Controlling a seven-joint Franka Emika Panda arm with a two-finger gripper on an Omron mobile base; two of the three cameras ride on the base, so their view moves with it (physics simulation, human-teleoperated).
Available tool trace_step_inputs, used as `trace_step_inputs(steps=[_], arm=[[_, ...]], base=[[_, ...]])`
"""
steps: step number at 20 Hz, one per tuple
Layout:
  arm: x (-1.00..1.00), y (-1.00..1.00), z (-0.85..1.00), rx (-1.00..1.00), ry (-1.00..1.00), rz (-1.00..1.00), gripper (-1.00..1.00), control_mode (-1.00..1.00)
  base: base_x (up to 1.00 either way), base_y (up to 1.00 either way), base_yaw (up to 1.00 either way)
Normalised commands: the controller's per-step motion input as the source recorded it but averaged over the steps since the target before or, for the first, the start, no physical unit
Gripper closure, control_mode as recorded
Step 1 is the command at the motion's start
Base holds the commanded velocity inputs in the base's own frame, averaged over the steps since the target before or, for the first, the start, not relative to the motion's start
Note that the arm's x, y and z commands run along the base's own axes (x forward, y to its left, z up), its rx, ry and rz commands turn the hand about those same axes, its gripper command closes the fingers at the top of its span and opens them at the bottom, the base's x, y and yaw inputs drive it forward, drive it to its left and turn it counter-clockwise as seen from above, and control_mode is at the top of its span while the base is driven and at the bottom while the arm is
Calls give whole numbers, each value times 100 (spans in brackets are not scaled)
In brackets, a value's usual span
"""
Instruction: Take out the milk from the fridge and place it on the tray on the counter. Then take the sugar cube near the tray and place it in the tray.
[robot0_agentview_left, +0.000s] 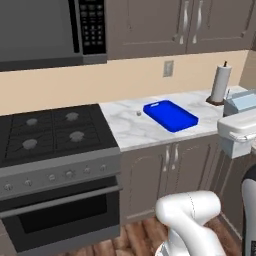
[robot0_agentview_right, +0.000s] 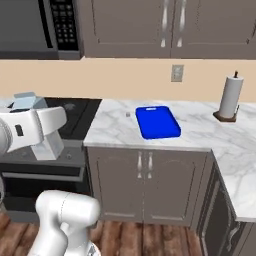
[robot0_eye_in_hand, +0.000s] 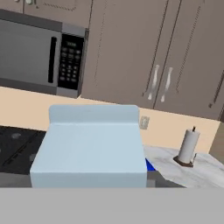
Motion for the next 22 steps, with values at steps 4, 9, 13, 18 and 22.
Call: trace_step_inputs(steps=[4,9,13,18,22], arm=[[0,0,0,0,0,0,100,100],[0,0,0,0,0,0,100,100],[0,0,0,0,0,0,100,100],[0,0,0,0,0,0,100,100],[0,0,0,0,0,0,100,100]], base=[[39,-19,-10],[34,54,-20],[15,24,-16],[34,-6,7],[56,-6,29]])
